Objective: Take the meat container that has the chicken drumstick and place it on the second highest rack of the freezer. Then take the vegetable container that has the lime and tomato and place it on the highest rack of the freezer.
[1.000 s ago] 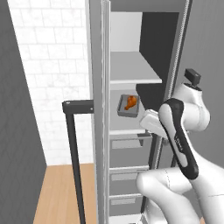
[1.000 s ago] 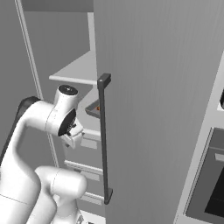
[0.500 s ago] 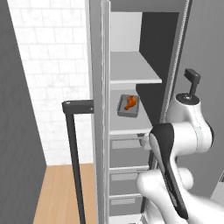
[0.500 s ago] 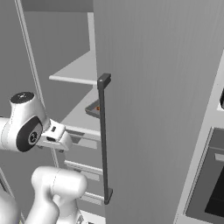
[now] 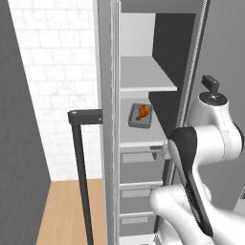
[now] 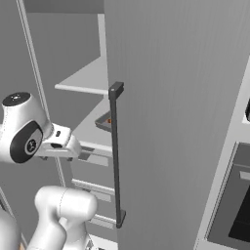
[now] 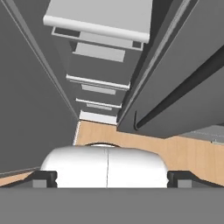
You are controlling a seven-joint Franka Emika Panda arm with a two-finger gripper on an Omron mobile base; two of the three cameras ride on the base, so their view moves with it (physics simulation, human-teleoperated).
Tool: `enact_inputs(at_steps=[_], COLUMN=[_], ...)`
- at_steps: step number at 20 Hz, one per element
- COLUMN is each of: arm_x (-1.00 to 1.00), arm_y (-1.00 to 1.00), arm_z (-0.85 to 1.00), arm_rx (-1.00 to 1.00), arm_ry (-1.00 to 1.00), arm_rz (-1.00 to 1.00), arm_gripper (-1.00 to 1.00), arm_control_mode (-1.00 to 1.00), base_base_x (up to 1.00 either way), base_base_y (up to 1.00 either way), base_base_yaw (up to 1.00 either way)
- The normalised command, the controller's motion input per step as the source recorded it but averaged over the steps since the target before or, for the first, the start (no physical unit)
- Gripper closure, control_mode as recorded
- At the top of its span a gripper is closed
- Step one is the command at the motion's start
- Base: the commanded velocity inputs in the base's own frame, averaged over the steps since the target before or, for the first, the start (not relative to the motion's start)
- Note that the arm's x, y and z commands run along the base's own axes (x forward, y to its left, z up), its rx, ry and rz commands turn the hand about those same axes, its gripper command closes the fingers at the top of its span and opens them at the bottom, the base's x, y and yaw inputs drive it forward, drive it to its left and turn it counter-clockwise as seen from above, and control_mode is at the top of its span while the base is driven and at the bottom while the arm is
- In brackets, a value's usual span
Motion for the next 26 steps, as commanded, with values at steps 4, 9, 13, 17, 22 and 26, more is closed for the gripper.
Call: enact_inputs(at_steps=[4,9,13,17,22,26], arm_x=[0.0,0.0,-0.01,0.0,-0.02,0.0], arm_y=[-0.2,-0.35,-0.08,0.0,0.0,0.0], arm_z=[0.41,0.14,0.0,0.0,0.0,0.0], arm_rx=[0.04,0.07,0.01,0.0,0.0,0.0], arm_ry=[0.0,0.0,0.0,0.0,0.0,0.0], arm_rz=[-0.02,-0.08,-0.1,-0.02,0.0,0.0], arm_gripper=[-1.0,-1.0,-1.0,-1.0,-1.0,-1.0], arm_control_mode=[-1.0,-1.0,-1.0,-1.0,1.0,1.0], base_base_x=[0.0,0.0,0.0,0.0,-0.63,-0.84], base_base_y=[0.0,0.0,0.0,0.0,-0.4,-0.98], base_base_yaw=[0.0,0.0,0.0,0.0,-0.01,-0.23])
